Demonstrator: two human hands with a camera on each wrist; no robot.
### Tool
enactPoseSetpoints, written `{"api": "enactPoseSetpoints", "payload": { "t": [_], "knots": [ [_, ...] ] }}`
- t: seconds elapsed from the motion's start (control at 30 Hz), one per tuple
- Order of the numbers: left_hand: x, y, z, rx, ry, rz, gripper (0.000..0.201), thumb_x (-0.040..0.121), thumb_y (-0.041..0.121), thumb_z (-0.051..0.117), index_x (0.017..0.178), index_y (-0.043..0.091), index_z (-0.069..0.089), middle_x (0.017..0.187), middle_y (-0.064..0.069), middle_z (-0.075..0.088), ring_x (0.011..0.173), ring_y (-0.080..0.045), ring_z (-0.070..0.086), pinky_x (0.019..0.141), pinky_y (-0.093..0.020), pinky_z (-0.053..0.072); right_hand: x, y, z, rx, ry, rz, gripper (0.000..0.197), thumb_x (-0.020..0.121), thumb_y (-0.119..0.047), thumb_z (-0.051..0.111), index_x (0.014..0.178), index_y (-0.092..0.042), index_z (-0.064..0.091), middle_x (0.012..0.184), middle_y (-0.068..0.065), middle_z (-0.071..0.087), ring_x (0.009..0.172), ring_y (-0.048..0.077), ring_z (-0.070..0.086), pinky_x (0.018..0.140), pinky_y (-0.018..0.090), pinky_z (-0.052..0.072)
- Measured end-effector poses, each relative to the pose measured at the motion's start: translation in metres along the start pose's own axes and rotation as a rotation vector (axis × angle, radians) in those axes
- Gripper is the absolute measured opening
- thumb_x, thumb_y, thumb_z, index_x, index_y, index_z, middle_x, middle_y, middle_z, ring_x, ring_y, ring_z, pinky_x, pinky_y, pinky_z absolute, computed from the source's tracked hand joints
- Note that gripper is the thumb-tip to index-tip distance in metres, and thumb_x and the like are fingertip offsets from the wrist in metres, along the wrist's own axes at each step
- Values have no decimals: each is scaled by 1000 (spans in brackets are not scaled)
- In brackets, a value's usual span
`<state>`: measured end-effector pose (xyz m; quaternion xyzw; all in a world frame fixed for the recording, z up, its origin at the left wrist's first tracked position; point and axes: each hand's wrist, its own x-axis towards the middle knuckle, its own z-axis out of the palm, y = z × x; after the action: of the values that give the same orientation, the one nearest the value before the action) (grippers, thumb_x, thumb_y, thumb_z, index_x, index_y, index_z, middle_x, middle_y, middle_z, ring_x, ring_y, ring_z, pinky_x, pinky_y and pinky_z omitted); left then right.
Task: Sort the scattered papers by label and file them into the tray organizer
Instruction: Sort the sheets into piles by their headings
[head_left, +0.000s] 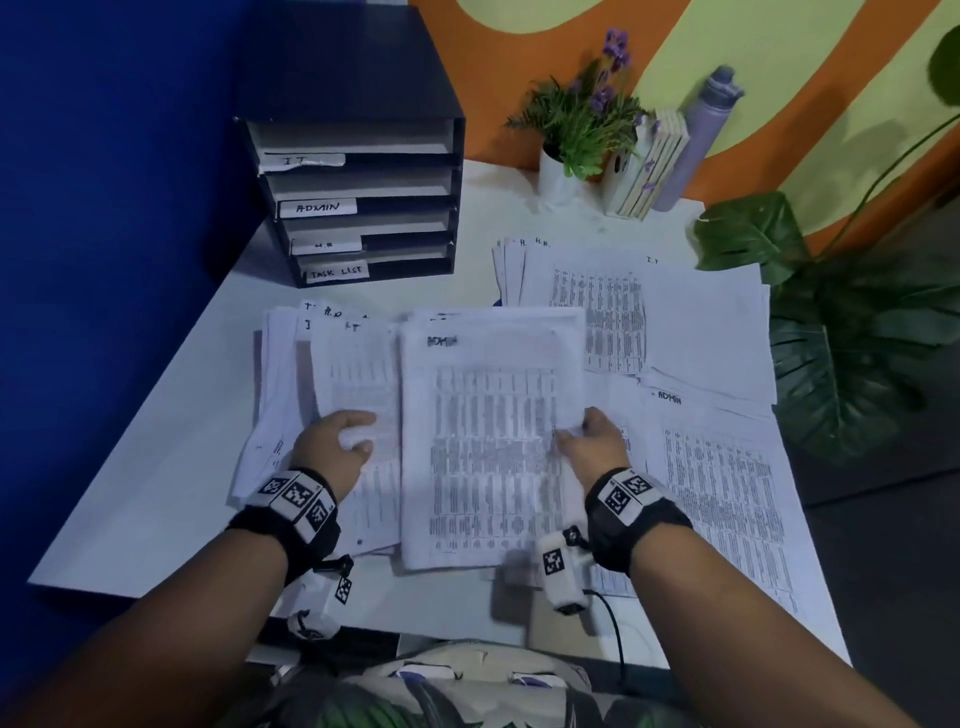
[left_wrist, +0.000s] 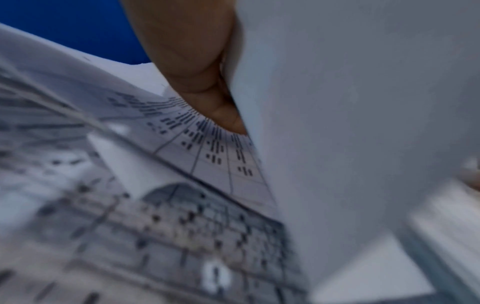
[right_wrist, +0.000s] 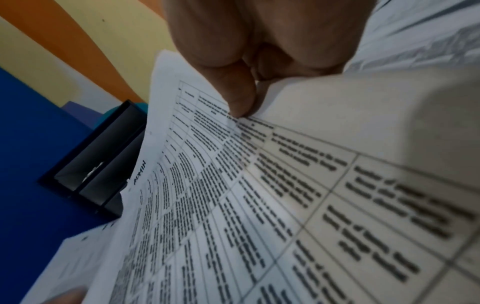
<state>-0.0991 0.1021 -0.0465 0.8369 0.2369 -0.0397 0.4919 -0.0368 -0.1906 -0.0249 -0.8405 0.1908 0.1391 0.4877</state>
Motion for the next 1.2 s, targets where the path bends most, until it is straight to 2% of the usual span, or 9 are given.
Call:
{"api": "enactPoseSetpoints", "payload": {
  "t": [0.2,0.33,0.43,0.57,0.67,0.83,1.0,1.13,1.2],
  "knots": [
    [15,-5,-5,108,78,-13,31,87,8,66,110,26,58,128,0,57,115,-25,55,97,-32,43,34,31,-81,-42,248,65,43,89,3,49,130,-7,45,111,7,51,100,24,53,85,33,46],
    [20,-10,-10,147,114,-16,33,88,6,64,118,19,59,129,-4,57,93,-18,54,81,-27,44,45,65,-143,-186,369,122,17,83,4,48,96,-6,54,86,13,56,86,31,57,72,33,40],
    [22,-15,-14,136,133,-28,39,86,4,65,121,19,58,128,-8,58,80,-19,55,67,-25,44,44,87,-179,-292,428,184,23,86,-4,48,107,-8,58,102,19,62,97,37,60,79,38,45],
    [18,-12,-15,111,157,-27,58,87,-2,63,138,21,46,136,-10,52,95,-25,58,75,-23,45,31,87,-194,-510,413,242,24,86,-6,48,109,-6,55,109,22,54,93,39,54,81,42,45],
    [14,-7,-14,104,139,-21,64,91,-5,53,143,30,40,139,-10,50,80,-17,57,62,-18,46,31,69,-171,-673,398,219,51,86,-11,54,135,-18,45,142,15,34,124,39,38,101,52,35],
    [1,2,-7,13,74,39,72,91,-4,56,147,34,29,144,-9,43,118,-20,47,90,-22,39,19,9,-77,-303,32,-134,40,95,-18,55,135,-16,52,139,5,50,123,25,51,103,37,41],
    [-8,13,-3,-128,-68,122,92,90,-8,55,151,41,8,157,10,19,140,-14,26,108,-24,23,-10,-36,17,-170,-346,-62,62,93,-45,56,145,-18,36,138,0,50,120,22,54,94,29,43],
    [-2,12,-11,-126,6,90,78,94,-2,53,153,29,11,147,6,36,132,-12,38,104,-25,32,-7,-38,54,-232,-269,-12,68,92,-35,59,146,-5,31,148,10,39,132,28,41,109,37,37],
    [9,1,-24,179,164,25,61,96,11,52,151,19,26,150,-6,34,134,-25,38,109,-34,33,-5,-38,59,-196,-202,-12,52,93,-25,57,136,-1,42,129,11,51,118,25,50,96,27,41]
  ]
}}
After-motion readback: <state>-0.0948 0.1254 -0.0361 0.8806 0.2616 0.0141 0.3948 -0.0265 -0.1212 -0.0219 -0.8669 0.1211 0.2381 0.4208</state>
